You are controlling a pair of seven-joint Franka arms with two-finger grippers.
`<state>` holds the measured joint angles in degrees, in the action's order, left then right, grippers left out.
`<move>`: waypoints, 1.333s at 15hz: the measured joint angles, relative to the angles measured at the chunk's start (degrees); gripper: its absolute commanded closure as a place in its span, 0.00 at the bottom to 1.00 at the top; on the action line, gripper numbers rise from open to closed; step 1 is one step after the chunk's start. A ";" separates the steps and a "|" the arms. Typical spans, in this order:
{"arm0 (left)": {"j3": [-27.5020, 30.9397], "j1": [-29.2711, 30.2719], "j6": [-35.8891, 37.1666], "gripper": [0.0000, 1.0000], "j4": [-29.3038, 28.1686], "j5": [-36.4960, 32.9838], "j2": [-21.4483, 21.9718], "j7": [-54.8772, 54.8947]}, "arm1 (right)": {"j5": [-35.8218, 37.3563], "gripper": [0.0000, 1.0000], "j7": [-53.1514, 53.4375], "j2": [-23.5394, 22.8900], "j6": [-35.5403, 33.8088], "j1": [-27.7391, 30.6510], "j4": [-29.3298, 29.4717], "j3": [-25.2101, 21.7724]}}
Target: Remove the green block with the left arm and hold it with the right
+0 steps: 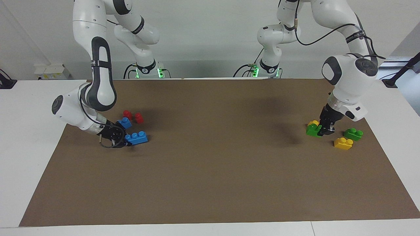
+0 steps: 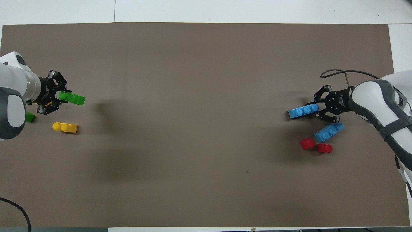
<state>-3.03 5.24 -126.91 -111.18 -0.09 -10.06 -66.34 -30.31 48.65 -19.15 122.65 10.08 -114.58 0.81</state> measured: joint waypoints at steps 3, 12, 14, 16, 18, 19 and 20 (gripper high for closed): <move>0.00 0.72 -1.83 1.00 2.18 0.00 -4.45 1.33 | -0.01 0.10 0.00 0.00 0.02 0.04 0.02 -0.02; -0.31 0.73 -6.05 0.70 7.37 -0.74 -13.98 5.95 | 4.56 0.00 -0.20 4.41 -6.66 0.43 5.33 0.12; -0.38 0.72 -6.05 0.00 7.41 -0.76 -13.98 9.22 | 11.04 0.00 -0.82 7.58 -11.30 -0.49 8.16 0.48; -0.54 0.69 -6.06 0.00 7.47 -0.76 -13.99 12.22 | 14.90 0.00 -4.29 9.75 -17.57 -1.85 12.42 0.77; -0.63 0.67 -6.08 0.00 8.02 -0.84 -13.91 14.27 | 18.11 0.00 -9.97 11.34 -23.00 -2.68 16.73 0.96; -0.64 0.67 -6.01 0.00 8.43 -1.01 -13.65 14.81 | 20.18 0.00 -13.72 12.27 -24.89 -3.07 18.28 1.01; -0.64 0.67 -5.77 0.00 8.74 -1.32 -13.09 15.52 | 22.39 0.00 -17.62 13.39 -26.03 -3.70 19.23 1.06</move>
<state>-3.67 5.90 -132.68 -102.44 -1.40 -23.15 -50.81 -7.92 31.04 -5.76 96.62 6.38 -95.35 1.87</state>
